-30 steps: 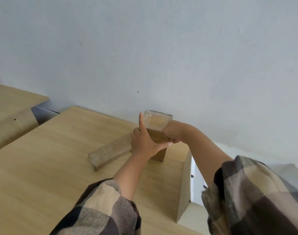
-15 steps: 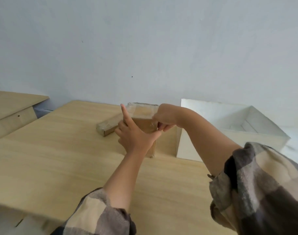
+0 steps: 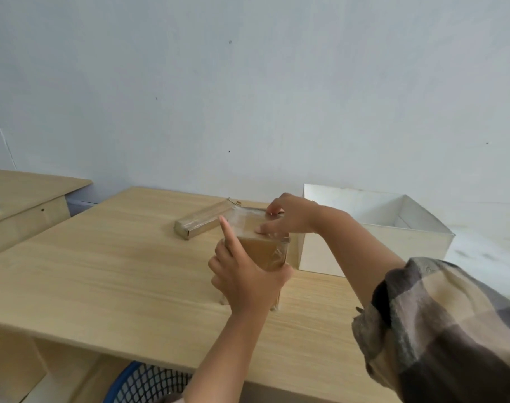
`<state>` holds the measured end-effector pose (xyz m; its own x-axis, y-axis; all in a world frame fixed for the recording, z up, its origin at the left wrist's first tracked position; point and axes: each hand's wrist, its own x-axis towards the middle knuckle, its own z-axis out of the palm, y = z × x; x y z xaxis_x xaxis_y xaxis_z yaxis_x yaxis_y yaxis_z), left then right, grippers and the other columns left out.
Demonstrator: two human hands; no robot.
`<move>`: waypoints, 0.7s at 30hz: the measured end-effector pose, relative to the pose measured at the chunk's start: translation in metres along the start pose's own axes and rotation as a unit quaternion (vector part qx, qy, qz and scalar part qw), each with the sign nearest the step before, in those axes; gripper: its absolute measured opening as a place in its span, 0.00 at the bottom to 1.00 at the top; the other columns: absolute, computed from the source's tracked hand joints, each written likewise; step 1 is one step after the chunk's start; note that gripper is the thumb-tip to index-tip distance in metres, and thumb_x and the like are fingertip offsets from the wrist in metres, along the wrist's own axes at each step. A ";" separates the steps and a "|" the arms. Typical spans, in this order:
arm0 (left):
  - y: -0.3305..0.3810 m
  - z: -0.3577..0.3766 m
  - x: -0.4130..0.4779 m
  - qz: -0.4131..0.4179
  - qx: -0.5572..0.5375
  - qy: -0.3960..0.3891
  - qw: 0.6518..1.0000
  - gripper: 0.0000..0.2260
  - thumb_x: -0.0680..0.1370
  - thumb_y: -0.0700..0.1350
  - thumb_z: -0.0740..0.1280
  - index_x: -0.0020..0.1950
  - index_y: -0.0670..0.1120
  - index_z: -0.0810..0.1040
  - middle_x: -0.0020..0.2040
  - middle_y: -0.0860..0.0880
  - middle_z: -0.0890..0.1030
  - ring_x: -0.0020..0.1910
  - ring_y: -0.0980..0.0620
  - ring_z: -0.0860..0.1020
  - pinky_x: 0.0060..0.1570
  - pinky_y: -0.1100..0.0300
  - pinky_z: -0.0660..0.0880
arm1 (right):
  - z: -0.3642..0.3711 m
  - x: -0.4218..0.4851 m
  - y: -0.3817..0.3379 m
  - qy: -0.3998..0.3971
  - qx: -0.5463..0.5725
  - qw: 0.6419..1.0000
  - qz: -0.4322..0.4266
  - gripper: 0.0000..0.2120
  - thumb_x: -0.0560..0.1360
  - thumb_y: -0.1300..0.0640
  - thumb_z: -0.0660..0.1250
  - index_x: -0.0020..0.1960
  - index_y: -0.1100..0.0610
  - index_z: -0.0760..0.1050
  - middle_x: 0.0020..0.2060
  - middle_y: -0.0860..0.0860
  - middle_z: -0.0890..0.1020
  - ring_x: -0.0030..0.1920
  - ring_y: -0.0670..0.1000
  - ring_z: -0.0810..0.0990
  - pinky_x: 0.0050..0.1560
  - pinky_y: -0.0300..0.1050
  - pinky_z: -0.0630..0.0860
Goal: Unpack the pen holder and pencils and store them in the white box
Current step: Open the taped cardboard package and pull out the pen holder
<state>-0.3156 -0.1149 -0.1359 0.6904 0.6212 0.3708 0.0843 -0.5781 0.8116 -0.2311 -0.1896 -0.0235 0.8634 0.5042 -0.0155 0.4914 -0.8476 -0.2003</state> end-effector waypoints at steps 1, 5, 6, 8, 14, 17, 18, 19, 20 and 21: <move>0.000 0.001 0.000 0.000 -0.004 0.004 1.000 0.61 0.54 0.56 0.73 0.74 0.55 0.33 0.68 0.46 0.64 0.62 0.42 0.64 0.55 0.44 0.67 | -0.001 0.000 0.001 -0.015 -0.004 1.000 0.005 0.33 0.66 0.32 0.64 0.62 0.53 0.73 0.62 0.49 0.72 0.61 0.54 0.73 0.64 0.55 0.69; 0.000 0.004 -0.001 0.004 -0.018 0.017 1.000 0.61 0.54 0.57 0.73 0.75 0.55 0.35 0.68 0.46 0.65 0.63 0.43 0.64 0.55 0.44 0.68 | -0.008 0.007 0.004 -0.095 -0.014 0.995 0.018 0.42 0.64 0.28 0.63 0.72 0.48 0.62 0.69 0.48 0.62 0.70 0.56 0.64 0.68 0.58 0.63; -0.001 0.005 -0.001 0.005 -0.020 0.020 1.000 0.60 0.54 0.57 0.73 0.75 0.56 0.36 0.67 0.46 0.66 0.63 0.43 0.64 0.55 0.43 0.68 | -0.009 0.009 0.004 -0.104 -0.008 0.994 0.021 0.44 0.63 0.28 0.64 0.72 0.48 0.61 0.70 0.48 0.61 0.70 0.56 0.64 0.69 0.59 0.63; -0.001 0.007 -0.001 0.007 -0.022 0.026 0.999 0.60 0.54 0.58 0.73 0.75 0.56 0.37 0.67 0.46 0.66 0.63 0.43 0.65 0.55 0.42 0.68 | -0.010 0.014 0.005 -0.103 0.005 0.994 0.022 0.45 0.61 0.28 0.67 0.72 0.48 0.61 0.69 0.48 0.63 0.70 0.56 0.65 0.69 0.58 0.64; -0.003 0.013 -0.001 0.011 -0.028 0.037 0.999 0.59 0.53 0.58 0.73 0.75 0.55 0.40 0.65 0.47 0.67 0.63 0.43 0.64 0.56 0.42 0.68 | -0.011 0.023 0.007 -0.117 0.006 0.993 0.029 0.47 0.58 0.29 0.69 0.70 0.50 0.61 0.68 0.47 0.65 0.68 0.55 0.67 0.68 0.58 0.65; -0.003 0.015 0.000 0.011 -0.032 0.044 0.998 0.59 0.53 0.58 0.73 0.75 0.55 0.41 0.64 0.48 0.67 0.63 0.43 0.65 0.55 0.42 0.68 | -0.014 0.027 0.006 -0.137 -0.026 0.990 0.034 0.48 0.58 0.28 0.68 0.70 0.50 0.59 0.68 0.48 0.65 0.68 0.55 0.67 0.68 0.58 0.65; -0.002 0.015 0.000 0.012 -0.031 0.046 0.998 0.58 0.53 0.58 0.73 0.75 0.55 0.42 0.64 0.48 0.68 0.62 0.43 0.65 0.55 0.42 0.69 | -0.016 0.028 0.004 -0.146 -0.046 0.988 0.034 0.48 0.59 0.27 0.67 0.71 0.50 0.59 0.69 0.48 0.65 0.68 0.56 0.66 0.68 0.57 0.65; -0.002 0.016 0.000 0.013 -0.028 0.049 0.998 0.58 0.53 0.58 0.73 0.75 0.55 0.43 0.63 0.47 0.68 0.62 0.43 0.66 0.54 0.42 0.69 | -0.017 0.027 0.002 -0.157 -0.070 0.985 0.032 0.48 0.61 0.27 0.65 0.72 0.50 0.57 0.70 0.49 0.64 0.69 0.56 0.65 0.68 0.57 0.64; -0.001 0.016 0.000 0.012 -0.023 0.052 0.998 0.58 0.53 0.58 0.73 0.75 0.55 0.43 0.63 0.47 0.68 0.62 0.43 0.66 0.54 0.42 0.69 | -0.019 0.027 0.000 -0.166 -0.092 0.981 0.030 0.48 0.63 0.27 0.64 0.74 0.51 0.56 0.72 0.50 0.63 0.70 0.57 0.64 0.69 0.55 0.64; -0.001 0.017 0.000 0.011 -0.018 0.053 0.998 0.58 0.53 0.58 0.74 0.75 0.54 0.43 0.63 0.46 0.68 0.62 0.42 0.66 0.54 0.41 0.70 | -0.021 0.026 -0.003 -0.173 -0.108 0.979 0.029 0.46 0.65 0.28 0.62 0.75 0.52 0.56 0.72 0.51 0.63 0.71 0.57 0.64 0.68 0.54 0.63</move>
<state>-0.3039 -0.1234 -0.1441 0.6109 0.6627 0.4332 0.0430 -0.5741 0.8177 -0.2079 -0.1775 -0.0024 0.8189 0.4480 -0.3588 0.4870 -0.8732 0.0213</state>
